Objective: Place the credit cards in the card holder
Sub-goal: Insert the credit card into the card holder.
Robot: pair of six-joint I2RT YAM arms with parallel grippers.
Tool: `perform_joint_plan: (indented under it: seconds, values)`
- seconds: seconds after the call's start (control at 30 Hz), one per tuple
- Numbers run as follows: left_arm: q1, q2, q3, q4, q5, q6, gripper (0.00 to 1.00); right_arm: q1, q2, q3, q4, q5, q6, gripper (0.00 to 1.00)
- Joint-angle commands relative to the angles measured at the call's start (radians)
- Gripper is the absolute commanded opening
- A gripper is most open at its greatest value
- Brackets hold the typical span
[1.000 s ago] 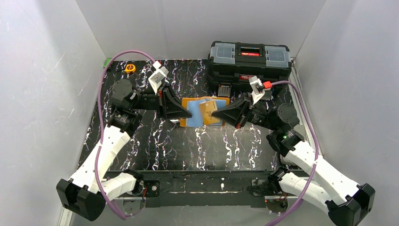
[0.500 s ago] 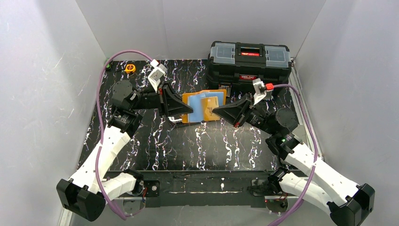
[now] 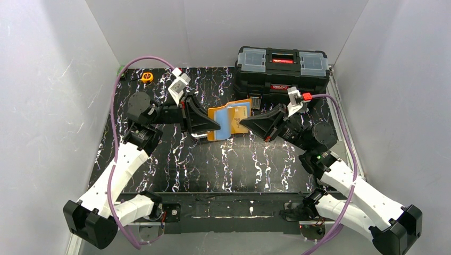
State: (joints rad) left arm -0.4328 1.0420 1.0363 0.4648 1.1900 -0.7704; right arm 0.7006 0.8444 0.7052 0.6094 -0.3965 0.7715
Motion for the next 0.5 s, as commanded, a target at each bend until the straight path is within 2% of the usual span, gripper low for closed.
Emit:
perform_joint_plan:
  seconds: [0.0, 0.17, 0.47]
  values:
    - [-0.030, -0.028, 0.025, 0.040, 0.068, 0.001, 0.00, 0.000, 0.000, 0.015, 0.106, 0.013, 0.035, 0.01]
    - [-0.030, -0.027, 0.022, 0.048, 0.069, 0.013, 0.00, 0.001, 0.034, -0.013, 0.222, -0.015, 0.130, 0.01]
    - [-0.030, -0.026, 0.038, -0.025, 0.037, 0.095, 0.00, 0.000, 0.040, -0.042, 0.278, -0.020, 0.159, 0.01]
